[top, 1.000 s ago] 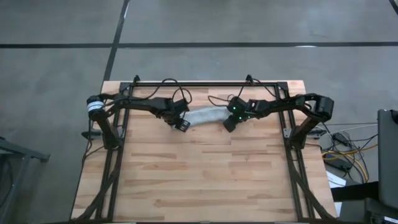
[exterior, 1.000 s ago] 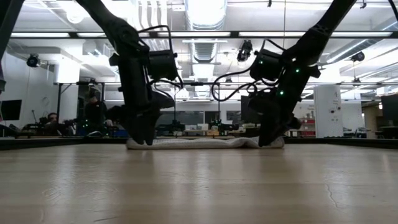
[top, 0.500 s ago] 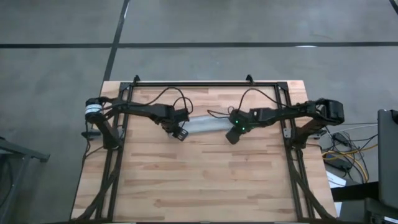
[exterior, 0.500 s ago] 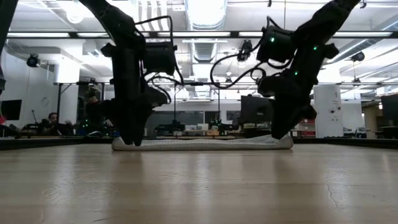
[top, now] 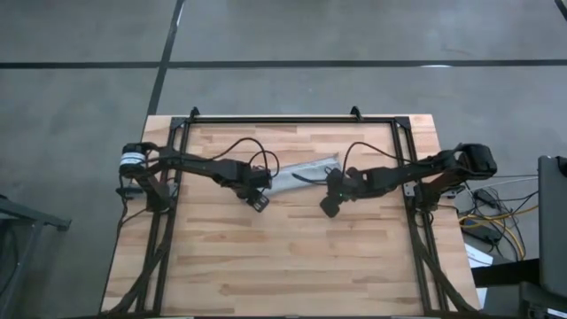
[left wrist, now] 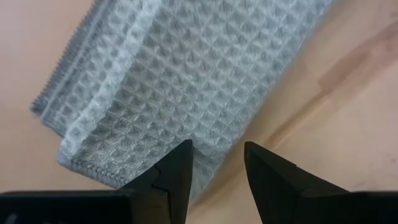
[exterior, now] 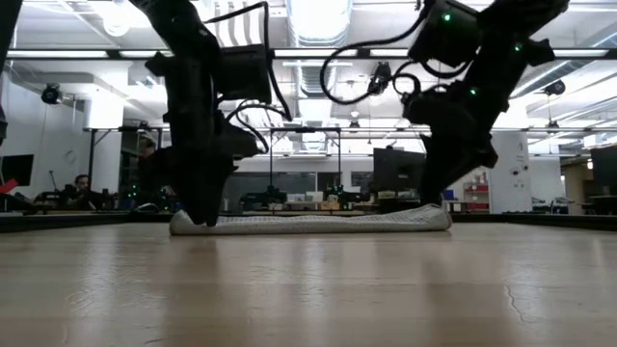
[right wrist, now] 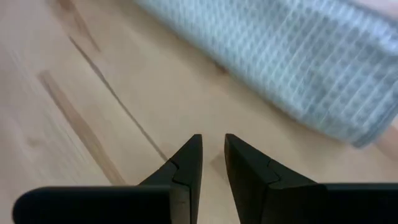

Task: Fold microfiber towels
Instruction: Fold the gray on the table

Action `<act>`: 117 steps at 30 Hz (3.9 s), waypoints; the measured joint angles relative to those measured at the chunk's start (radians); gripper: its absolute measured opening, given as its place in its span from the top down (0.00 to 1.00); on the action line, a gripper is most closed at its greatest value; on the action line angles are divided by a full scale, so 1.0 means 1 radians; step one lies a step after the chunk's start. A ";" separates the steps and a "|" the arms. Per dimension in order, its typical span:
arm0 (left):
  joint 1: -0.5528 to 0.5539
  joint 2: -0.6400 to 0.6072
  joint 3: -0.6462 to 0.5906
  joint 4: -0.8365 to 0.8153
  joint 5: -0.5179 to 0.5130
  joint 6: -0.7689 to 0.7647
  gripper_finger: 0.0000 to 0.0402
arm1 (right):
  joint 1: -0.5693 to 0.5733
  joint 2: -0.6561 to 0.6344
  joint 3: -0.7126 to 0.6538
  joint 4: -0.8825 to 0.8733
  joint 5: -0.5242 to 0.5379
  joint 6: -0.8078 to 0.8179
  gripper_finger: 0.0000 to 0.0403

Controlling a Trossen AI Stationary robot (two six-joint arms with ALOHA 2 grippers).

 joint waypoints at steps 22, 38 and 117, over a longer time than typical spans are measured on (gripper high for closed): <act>0.084 -0.007 0.115 -0.028 -0.086 -0.013 0.63 | -0.334 -0.023 0.019 0.010 -0.140 -0.207 0.83; 0.151 -0.007 0.116 -0.030 -0.087 -0.031 0.63 | -0.382 0.097 0.006 0.102 -0.205 -0.242 0.83; 0.087 -0.011 0.162 -0.326 -0.072 -0.237 0.63 | -0.140 -0.195 0.030 -0.104 -0.158 -0.035 0.83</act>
